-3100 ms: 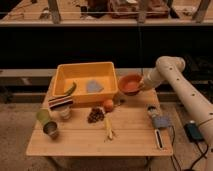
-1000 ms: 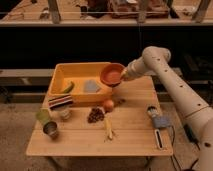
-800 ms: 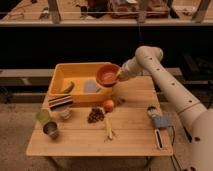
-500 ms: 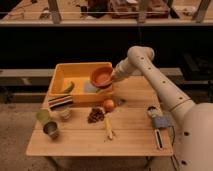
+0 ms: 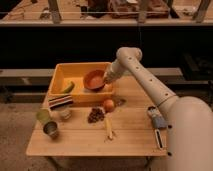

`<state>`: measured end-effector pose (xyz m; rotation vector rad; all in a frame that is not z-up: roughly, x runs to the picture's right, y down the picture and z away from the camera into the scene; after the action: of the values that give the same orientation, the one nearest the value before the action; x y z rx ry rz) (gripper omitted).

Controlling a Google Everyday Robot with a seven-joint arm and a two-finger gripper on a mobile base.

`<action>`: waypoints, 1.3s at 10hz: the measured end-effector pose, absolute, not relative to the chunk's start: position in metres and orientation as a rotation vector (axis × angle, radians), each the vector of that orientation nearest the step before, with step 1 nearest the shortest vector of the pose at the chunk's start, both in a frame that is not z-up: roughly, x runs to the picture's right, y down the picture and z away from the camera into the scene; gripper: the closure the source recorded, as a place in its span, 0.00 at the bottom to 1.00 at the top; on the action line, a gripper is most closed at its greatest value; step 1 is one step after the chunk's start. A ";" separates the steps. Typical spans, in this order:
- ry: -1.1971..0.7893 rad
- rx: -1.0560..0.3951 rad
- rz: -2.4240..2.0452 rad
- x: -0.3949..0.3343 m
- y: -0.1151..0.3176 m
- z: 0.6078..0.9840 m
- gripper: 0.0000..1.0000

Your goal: Stack bowls into tray

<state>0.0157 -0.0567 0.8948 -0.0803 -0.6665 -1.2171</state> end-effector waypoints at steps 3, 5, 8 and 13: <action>-0.677 -0.099 -1.230 0.002 -0.057 0.910 0.96; -0.686 -0.112 -1.235 -0.004 -0.056 0.917 0.74; -0.702 -0.131 -1.236 -0.007 -0.051 0.928 0.44; -0.743 -0.193 -1.258 -0.011 -0.029 0.955 0.20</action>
<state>-0.0110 -0.0294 0.9549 -0.1928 -0.7431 -1.2585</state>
